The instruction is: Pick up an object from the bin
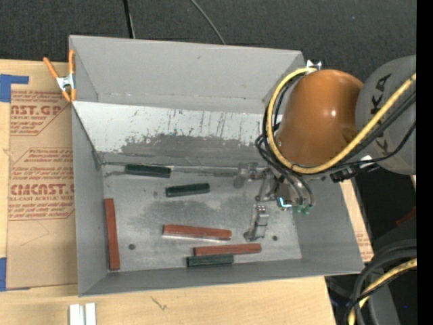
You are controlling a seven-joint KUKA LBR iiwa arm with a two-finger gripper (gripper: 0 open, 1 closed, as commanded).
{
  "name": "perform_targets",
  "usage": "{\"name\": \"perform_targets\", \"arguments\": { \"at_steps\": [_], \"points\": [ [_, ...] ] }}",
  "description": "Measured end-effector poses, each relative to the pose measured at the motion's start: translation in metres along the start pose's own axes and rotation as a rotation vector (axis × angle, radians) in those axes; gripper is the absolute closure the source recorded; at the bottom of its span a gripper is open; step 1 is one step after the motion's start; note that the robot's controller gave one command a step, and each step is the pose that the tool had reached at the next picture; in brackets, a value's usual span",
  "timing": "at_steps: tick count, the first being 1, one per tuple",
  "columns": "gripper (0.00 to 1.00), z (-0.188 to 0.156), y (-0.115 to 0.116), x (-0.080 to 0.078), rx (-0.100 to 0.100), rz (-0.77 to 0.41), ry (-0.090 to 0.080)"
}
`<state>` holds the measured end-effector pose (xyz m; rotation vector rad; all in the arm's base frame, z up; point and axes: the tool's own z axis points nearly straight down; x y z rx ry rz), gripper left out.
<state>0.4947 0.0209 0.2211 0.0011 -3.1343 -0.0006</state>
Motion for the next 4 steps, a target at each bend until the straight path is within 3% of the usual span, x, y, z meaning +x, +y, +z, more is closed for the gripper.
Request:
{"name": "perform_targets", "arguments": {
  "at_steps": [1, 2, 3, 4],
  "points": [
    [0.0, -0.004, 0.0, -0.002, 0.0, 0.001, -0.008],
    [0.0, 0.046, -0.002, -0.001, -0.001, -0.001, -0.015],
    [0.0, 0.122, 0.008, 0.003, 0.0, -0.026, -0.012],
    [1.0, 0.149, -0.007, 0.012, -0.002, 0.039, -0.006]
  ]
}}
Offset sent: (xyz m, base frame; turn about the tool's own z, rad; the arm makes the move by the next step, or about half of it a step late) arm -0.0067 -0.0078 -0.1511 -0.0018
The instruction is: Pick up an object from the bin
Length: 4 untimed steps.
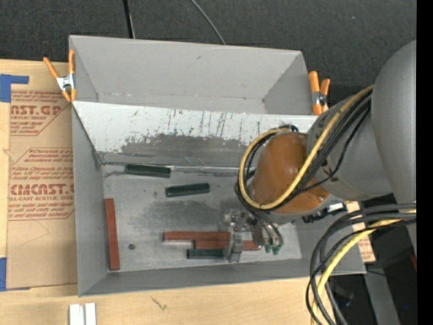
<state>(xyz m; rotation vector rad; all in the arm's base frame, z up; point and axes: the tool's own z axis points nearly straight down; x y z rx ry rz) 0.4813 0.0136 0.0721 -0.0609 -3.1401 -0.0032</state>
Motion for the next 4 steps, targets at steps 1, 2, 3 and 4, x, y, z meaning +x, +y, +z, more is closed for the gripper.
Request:
{"name": "perform_targets", "arguments": {
  "at_steps": [1, 2, 3, 4],
  "points": [
    [1.0, 0.0, 0.0, 0.0, 0.0, 0.0, 0.0],
    [1.0, -0.036, -0.023, -0.042, 0.001, -0.027, 0.002],
    [1.0, -0.099, -0.03, -0.036, 0.002, -0.02, 0.003],
    [1.0, -0.118, -0.025, -0.03, 0.003, -0.194, -0.01]
  ]
}}
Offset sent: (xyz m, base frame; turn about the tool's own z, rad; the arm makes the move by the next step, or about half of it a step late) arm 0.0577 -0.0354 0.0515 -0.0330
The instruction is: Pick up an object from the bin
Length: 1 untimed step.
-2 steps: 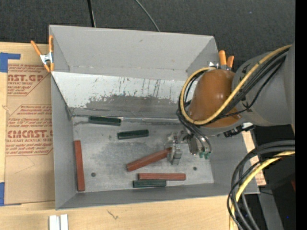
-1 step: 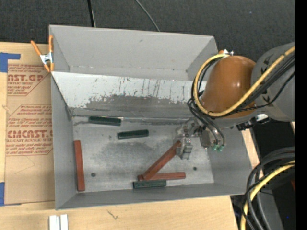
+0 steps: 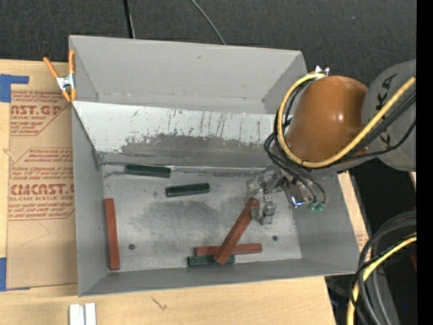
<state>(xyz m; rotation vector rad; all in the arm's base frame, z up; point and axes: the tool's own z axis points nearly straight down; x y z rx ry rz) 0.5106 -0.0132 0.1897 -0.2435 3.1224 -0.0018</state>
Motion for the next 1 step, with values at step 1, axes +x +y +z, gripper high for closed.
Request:
{"name": "perform_targets", "arguments": {
  "at_steps": [1],
  "points": [
    [1.0, -0.0237, 0.0022, 0.0009, -0.004, -0.181, 0.012]
  ]
}}
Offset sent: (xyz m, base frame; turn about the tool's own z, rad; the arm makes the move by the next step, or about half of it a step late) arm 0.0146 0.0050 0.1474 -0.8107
